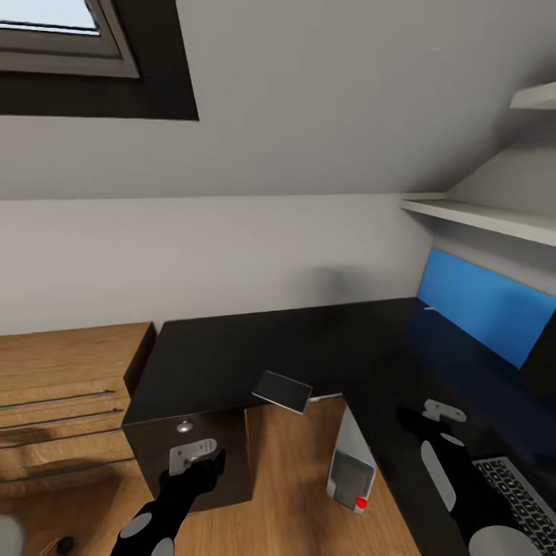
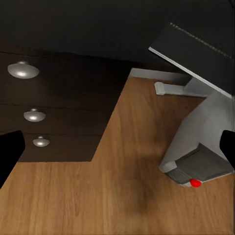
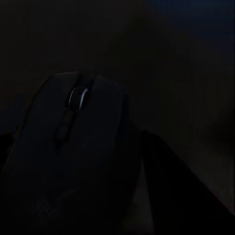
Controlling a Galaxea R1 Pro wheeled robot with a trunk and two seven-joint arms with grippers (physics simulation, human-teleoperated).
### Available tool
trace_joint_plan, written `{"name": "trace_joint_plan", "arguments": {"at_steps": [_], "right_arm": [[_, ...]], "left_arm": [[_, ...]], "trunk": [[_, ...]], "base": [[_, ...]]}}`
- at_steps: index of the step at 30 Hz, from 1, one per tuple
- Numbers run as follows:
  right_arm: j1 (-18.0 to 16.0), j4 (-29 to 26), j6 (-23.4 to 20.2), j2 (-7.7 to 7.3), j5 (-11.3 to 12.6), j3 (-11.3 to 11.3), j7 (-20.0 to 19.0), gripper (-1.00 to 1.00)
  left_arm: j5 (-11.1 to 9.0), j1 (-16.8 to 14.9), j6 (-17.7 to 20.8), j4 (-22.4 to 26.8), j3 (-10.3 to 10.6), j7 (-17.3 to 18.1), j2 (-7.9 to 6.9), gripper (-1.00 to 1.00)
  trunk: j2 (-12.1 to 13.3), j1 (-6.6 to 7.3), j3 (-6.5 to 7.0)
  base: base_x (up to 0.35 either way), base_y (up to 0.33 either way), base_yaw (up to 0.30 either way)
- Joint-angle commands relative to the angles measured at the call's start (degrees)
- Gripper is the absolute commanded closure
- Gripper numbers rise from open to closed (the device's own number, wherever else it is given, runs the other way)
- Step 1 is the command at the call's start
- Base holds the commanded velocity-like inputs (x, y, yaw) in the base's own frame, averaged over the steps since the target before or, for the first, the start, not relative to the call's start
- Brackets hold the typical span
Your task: In the bedroom, organize the workspace by keeping the computer under the desk, ensuring the monitor is on the desk, placing the keyboard on the desk next to the monitor, placing the mouse on the desk next to the keyboard, moving the folder from the swivel chair onto the desk next to the mouse, stacking the notebook on top of the folder with the pen on top of the notebook, and positioning the swivel chair next to the desk.
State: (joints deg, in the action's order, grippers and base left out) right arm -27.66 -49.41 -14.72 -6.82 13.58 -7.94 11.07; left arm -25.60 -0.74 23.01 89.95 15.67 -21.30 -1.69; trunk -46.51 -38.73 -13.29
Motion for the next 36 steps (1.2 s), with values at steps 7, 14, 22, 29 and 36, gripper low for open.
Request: {"name": "trace_joint_plan", "arguments": {"at_steps": [7,14,22,29,36], "right_arm": [[-0.03,1.09,-0.3,0.02,0.68,-0.1,0.37,1.0],[-0.03,3.23,-0.1,-0.56,0.64,-0.36,0.43,1.0],[-0.43,8.24,2.72,-0.85,0.57,-0.5,4.13,1.0],[-2.01,13.17,5.13,-2.0,0.49,-0.42,6.4,1.0],[-2.39,14.49,5.32,-2.54,0.49,-0.39,6.81,1.0]], "left_arm": [[-0.63,-0.06,0.1,0.19,0.15,-0.59,-0.06,-1.0],[-0.65,-0.06,0.1,0.34,0.23,-0.59,-0.06,-1.0],[-0.63,-0.06,0.1,0.4,0.31,-0.59,-0.04,-1.0],[-0.6,-0.07,0.07,0.4,0.4,-0.66,0.02,-1.0],[-0.6,-0.06,0.08,0.4,0.43,-0.61,0.02,-1.0]], "trunk": [[-0.07,-0.01,0.04],[-0.07,-0.01,0.05],[-0.07,-0.01,0.05],[-0.07,-0.01,0.05],[-0.07,-0.01,0.05]], "base": [[0.0,0.0,-0.27],[0.0,0.0,-0.124],[0.151,0.0,-0.002],[0.179,-0.04,0.0],[0.132,-0.022,0.0]]}}
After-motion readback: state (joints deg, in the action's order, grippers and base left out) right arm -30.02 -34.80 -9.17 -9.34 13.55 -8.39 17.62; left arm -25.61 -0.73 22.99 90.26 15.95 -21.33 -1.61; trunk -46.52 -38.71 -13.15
